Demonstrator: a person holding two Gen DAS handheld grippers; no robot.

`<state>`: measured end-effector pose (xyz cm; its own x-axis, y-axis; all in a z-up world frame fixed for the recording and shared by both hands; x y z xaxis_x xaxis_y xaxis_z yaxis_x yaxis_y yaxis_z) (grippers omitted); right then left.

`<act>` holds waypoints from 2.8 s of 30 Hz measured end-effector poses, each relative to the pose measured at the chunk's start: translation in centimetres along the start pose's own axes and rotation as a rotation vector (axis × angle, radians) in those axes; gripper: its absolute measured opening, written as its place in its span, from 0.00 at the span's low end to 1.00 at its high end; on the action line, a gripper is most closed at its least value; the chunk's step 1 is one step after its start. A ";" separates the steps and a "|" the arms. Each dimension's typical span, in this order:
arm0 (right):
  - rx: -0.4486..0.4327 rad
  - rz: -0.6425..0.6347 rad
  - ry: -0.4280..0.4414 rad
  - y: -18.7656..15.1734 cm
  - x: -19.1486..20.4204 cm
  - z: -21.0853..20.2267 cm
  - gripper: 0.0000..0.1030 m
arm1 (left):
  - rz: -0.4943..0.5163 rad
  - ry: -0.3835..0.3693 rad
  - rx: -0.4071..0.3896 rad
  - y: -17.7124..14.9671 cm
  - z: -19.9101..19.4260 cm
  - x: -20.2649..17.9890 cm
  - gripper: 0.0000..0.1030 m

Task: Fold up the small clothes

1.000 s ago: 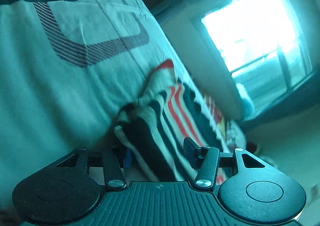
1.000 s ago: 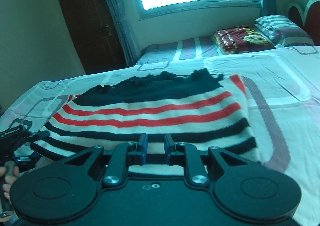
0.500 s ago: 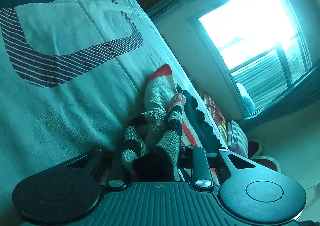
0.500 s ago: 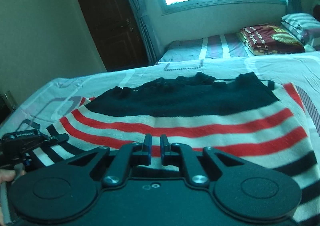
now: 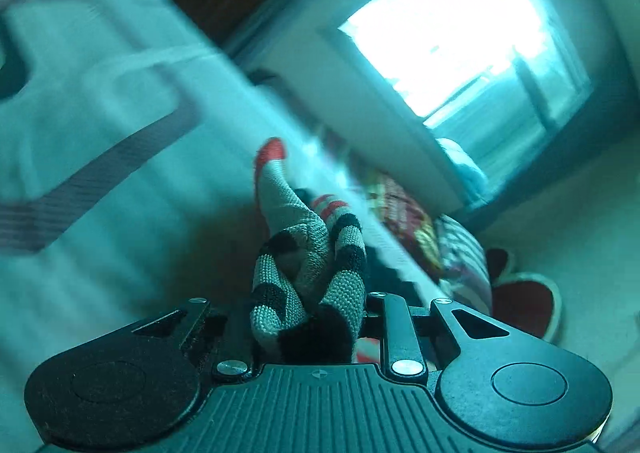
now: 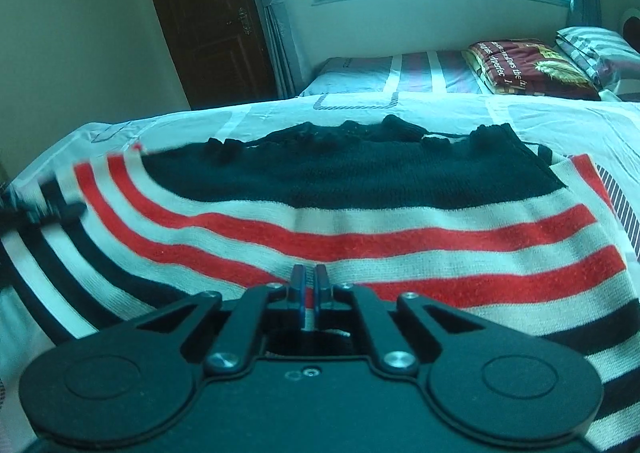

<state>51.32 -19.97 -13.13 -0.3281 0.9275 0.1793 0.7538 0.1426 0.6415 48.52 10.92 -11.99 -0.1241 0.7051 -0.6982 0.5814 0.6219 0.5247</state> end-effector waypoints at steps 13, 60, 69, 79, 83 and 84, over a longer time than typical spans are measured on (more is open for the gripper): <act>-0.081 0.421 0.204 -0.4 -5.7 -2.5 0.13 | 0.373 -0.180 0.217 -2.9 4.8 -20.0 0.22; -0.129 0.344 0.029 -2.7 -14.3 -7.9 0.27 | 0.686 0.175 0.381 -8.3 11.8 -17.6 0.67; -0.153 0.461 0.138 -3.2 -17.3 -11.0 0.46 | 0.656 0.131 0.353 -8.0 8.9 -16.0 0.72; -0.119 0.544 0.181 -7.0 -16.2 -15.3 0.63 | 0.603 0.073 0.270 -8.4 4.4 -14.9 0.72; -0.035 0.539 0.164 -6.8 -15.1 -13.4 0.54 | 0.649 0.107 0.314 -10.8 4.6 -14.3 0.72; -0.030 0.512 0.146 -6.5 -14.9 -12.9 0.27 | 0.649 0.111 0.325 -11.2 4.7 -14.2 0.72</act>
<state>43.96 -39.13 -10.32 -0.0001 0.8177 0.5756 0.8220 -0.3277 0.4657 47.59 -7.63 -10.28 0.2557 0.9382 -0.2332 0.7725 -0.0532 0.6328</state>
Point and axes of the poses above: each gripper's, at about its wrist camera, not at the fingertips, and z roughly the way its jaws point, x to its left, y to its top, the point moved 7 cm from there along z, roughly the way its jaws point, and after that the axes turned 8 degrees about x, right-handed, at the moved point
